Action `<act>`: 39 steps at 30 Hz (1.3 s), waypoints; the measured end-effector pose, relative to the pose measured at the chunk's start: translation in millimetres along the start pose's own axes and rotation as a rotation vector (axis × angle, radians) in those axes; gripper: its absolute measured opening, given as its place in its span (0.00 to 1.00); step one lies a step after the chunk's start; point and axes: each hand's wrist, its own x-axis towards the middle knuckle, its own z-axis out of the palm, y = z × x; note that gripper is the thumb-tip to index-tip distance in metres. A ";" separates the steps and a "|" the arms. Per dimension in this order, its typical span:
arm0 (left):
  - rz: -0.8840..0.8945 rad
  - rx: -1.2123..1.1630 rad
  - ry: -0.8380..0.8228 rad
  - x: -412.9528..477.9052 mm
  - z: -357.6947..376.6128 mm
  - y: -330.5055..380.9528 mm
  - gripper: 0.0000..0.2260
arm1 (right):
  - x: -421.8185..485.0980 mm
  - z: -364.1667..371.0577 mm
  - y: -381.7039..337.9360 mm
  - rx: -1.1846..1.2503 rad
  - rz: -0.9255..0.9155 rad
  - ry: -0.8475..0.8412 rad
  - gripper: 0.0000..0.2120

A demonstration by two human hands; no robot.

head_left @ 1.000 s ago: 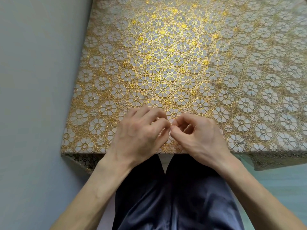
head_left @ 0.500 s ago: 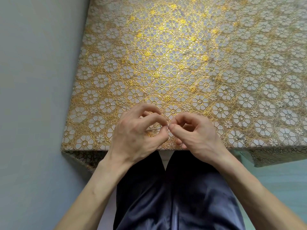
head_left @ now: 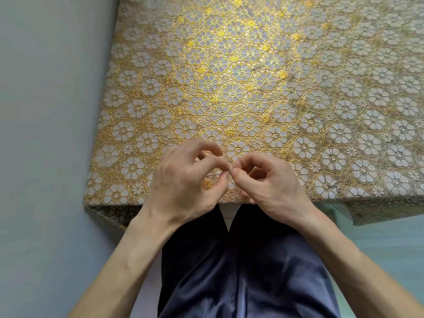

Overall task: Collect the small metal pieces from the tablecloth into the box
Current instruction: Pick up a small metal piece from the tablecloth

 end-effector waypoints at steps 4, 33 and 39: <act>0.052 0.058 -0.005 2.5 -0.5 0.0 0.03 | 0.1 -0.3 -0.8 -0.140 -0.081 0.025 0.06; -0.202 -0.017 -0.053 11.1 -14.3 -31.3 0.13 | -2.4 -7.1 -9.9 0.116 0.110 0.066 0.06; -0.073 0.004 -0.329 28.4 0.1 -38.9 0.15 | 3.2 -9.2 -15.4 0.285 0.135 0.051 0.05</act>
